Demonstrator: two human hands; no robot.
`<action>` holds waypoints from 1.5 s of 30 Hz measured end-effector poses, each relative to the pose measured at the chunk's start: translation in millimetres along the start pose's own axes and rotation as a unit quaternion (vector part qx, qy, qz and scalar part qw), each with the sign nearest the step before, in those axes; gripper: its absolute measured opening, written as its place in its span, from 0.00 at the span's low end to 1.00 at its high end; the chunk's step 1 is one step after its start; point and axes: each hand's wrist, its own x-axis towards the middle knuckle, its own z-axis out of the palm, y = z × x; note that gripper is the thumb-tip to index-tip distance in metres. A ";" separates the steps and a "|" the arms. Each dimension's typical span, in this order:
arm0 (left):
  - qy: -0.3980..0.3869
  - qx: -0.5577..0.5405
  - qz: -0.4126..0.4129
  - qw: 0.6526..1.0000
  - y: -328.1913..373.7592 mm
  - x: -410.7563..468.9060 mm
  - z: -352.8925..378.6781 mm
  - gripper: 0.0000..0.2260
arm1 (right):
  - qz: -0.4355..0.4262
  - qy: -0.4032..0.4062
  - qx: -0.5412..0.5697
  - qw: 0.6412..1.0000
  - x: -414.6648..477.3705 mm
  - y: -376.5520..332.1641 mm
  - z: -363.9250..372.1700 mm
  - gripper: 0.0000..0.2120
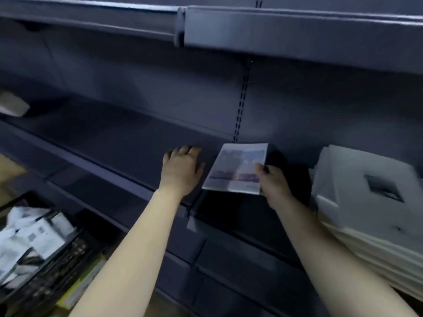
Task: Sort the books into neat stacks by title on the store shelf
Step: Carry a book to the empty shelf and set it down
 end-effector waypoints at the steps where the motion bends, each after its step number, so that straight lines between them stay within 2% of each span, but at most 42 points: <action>1: 0.001 -0.008 0.012 1.000 -1.6 9.8 4.3 0.21 | 0.015 -0.014 0.010 1.000 4.7 -0.8 1.5 0.13; 4: -0.008 -0.027 0.038 0.999 -10.4 28.6 16.5 0.21 | 0.032 -0.067 0.010 0.997 9.8 -2.2 8.6 0.11; 6: -0.008 -0.050 0.050 0.997 -19.2 38.4 24.7 0.21 | 0.029 -0.069 -0.011 0.997 9.0 -5.7 17.0 0.09; 12: -0.045 -0.076 0.069 0.994 -48.2 58.9 36.4 0.20 | -0.040 0.020 -0.130 0.991 9.3 -17.4 53.4 0.10; 16: -0.049 -0.088 0.107 0.989 -67.4 69.4 39.5 0.19 | -0.034 0.072 -0.232 0.970 8.3 -26.5 68.0 0.12; 22: -0.051 -0.116 0.145 0.981 -79.2 73.6 43.5 0.18 | -0.037 0.082 -0.313 0.945 4.7 -31.1 77.1 0.11; 29: -0.037 -0.133 0.161 0.977 -84.3 68.3 46.5 0.18 | -0.055 0.109 -0.305 0.945 3.9 -27.3 84.9 0.10; 35: -0.040 -0.128 0.166 0.977 -86.1 66.5 46.4 0.17 | -0.085 0.131 -0.264 0.952 3.2 -22.0 89.9 0.25; 45: -0.039 -0.133 0.169 0.976 -83.8 65.6 44.5 0.18 | -0.112 0.131 -0.305 0.937 3.0 -19.1 92.1 0.23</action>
